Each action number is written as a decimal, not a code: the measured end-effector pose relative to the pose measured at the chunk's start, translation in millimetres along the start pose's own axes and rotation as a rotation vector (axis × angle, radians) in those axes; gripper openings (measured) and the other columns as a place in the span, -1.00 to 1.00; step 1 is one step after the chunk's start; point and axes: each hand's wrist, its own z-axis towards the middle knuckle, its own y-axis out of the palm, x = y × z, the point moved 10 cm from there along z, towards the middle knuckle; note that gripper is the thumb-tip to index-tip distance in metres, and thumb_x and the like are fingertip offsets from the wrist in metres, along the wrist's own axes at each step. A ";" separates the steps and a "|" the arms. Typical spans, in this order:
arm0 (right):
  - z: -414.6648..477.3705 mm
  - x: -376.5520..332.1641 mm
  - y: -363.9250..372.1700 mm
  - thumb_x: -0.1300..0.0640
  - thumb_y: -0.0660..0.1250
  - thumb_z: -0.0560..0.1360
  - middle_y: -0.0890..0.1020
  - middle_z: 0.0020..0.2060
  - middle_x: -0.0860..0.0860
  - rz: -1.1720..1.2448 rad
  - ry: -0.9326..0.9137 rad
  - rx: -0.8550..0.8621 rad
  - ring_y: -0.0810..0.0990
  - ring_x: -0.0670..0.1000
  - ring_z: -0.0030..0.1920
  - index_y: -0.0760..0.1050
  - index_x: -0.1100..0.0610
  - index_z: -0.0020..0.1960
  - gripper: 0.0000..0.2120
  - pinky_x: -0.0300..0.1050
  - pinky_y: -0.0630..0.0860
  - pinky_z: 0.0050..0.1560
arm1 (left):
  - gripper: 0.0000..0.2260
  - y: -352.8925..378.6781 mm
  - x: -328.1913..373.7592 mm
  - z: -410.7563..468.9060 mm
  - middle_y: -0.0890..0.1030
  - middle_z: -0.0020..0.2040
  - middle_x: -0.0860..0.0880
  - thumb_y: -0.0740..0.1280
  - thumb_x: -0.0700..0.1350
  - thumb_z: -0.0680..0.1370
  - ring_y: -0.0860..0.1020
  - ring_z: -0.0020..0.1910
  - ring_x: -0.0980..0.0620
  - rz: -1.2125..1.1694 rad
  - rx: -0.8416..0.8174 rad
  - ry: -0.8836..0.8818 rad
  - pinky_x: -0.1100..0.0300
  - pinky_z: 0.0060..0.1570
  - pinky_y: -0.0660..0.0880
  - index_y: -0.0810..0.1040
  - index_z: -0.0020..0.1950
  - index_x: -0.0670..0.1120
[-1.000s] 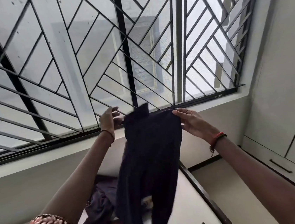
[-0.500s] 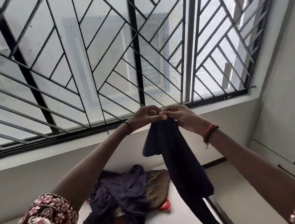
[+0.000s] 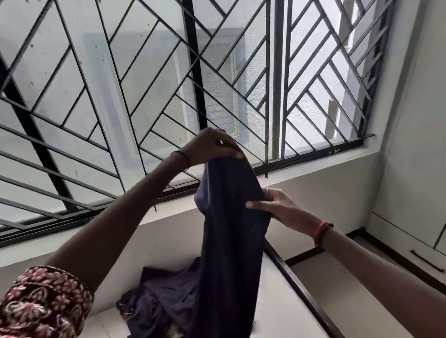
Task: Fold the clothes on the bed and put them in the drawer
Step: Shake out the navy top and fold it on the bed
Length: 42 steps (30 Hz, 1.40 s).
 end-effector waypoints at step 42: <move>26.8 -21.8 -5.9 0.24 0.43 0.43 0.63 -0.03 -0.02 -0.114 -0.168 0.330 0.58 -0.15 -0.03 0.65 0.17 -0.09 -0.93 -0.27 0.48 0.09 | -0.62 -39.5 -111.3 -105.5 0.54 -0.06 -0.01 0.34 -0.21 0.55 0.50 -0.07 0.32 0.012 -0.166 -0.295 0.40 0.02 0.40 0.60 -0.11 0.34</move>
